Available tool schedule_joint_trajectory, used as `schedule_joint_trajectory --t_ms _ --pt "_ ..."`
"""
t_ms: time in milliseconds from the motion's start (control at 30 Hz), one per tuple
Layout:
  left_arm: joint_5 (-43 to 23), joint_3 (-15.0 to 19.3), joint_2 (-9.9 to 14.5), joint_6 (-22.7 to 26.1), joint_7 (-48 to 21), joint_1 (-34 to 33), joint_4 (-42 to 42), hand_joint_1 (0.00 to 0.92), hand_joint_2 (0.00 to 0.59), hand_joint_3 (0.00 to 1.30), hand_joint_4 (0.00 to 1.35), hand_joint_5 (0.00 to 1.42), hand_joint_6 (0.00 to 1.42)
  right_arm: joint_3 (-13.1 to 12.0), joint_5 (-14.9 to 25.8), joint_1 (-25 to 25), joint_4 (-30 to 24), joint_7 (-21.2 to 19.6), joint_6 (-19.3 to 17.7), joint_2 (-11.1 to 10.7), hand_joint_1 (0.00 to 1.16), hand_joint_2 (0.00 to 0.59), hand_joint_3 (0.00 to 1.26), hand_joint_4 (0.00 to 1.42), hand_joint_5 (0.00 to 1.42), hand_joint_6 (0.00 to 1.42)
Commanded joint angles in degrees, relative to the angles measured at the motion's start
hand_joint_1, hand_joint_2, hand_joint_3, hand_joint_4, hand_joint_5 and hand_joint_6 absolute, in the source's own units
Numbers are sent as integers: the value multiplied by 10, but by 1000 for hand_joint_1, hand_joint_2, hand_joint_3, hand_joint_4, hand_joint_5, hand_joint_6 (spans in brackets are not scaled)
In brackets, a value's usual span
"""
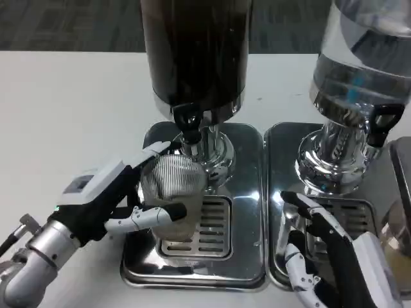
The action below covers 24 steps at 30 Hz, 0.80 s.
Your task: Grasp the cup under the faucet to collect the drink, then remove the cup.
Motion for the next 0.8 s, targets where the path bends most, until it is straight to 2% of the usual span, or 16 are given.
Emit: schedule_joint_trajectory --t_ms 33,600,800 --pt "26 -15 -2 -2 9 16 -23 9 106 87 0 73 117 -1 4 5 -3 2 3 -1 410 586 232 177 197 266" --pt "44 -5 20 17 38 40 -67 0 67 1 0 0 29 -5 10 10 -8 2 -1 -2 409 586 234 178 205 279" --pt "39 5 37 31 24 51 -101 0 66 0 0 0 25 -4 10 8 -6 -1 -1 0 409 586 239 178 208 280"
